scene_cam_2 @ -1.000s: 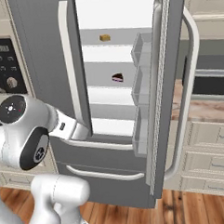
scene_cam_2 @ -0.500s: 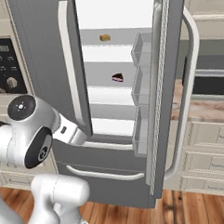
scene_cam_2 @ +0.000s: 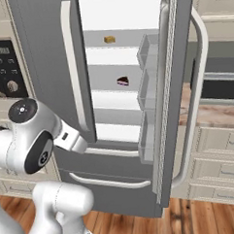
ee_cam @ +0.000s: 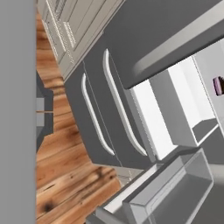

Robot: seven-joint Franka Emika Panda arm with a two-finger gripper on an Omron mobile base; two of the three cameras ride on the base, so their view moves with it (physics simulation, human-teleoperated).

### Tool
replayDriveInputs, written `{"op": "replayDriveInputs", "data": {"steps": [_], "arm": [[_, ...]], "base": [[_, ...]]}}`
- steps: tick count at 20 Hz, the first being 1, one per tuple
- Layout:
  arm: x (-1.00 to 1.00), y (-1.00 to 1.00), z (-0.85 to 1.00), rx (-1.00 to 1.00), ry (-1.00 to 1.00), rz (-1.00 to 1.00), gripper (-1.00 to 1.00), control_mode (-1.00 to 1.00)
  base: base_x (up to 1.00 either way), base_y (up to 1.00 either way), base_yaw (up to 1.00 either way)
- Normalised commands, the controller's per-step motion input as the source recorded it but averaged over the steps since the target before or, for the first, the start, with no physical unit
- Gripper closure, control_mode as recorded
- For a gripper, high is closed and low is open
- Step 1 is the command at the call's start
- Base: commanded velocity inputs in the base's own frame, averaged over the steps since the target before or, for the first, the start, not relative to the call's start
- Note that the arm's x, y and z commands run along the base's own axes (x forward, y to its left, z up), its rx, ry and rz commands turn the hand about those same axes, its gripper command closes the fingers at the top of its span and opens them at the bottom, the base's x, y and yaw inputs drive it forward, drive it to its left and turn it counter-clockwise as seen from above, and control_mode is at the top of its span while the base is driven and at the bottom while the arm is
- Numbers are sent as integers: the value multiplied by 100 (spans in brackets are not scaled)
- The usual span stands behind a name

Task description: Take the cakes from the fridge and place them on the empty tray on the dining counter.

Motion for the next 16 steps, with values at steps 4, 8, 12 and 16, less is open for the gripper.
{"op": "replayDriveInputs", "data": {"steps": [4, 8, 12, 16], "arm": [[0, 0, -36, -2, 0, 0, 100, -100], [0, 6, -24, -4, 1, 0, 100, -100], [0, 3, -15, -2, 0, 0, 100, -100], [0, 0, -13, 0, 0, 0, 100, -100]], "base": [[0, 0, 0], [0, 0, 0], [0, 0, 0], [0, 0, 0]]}}
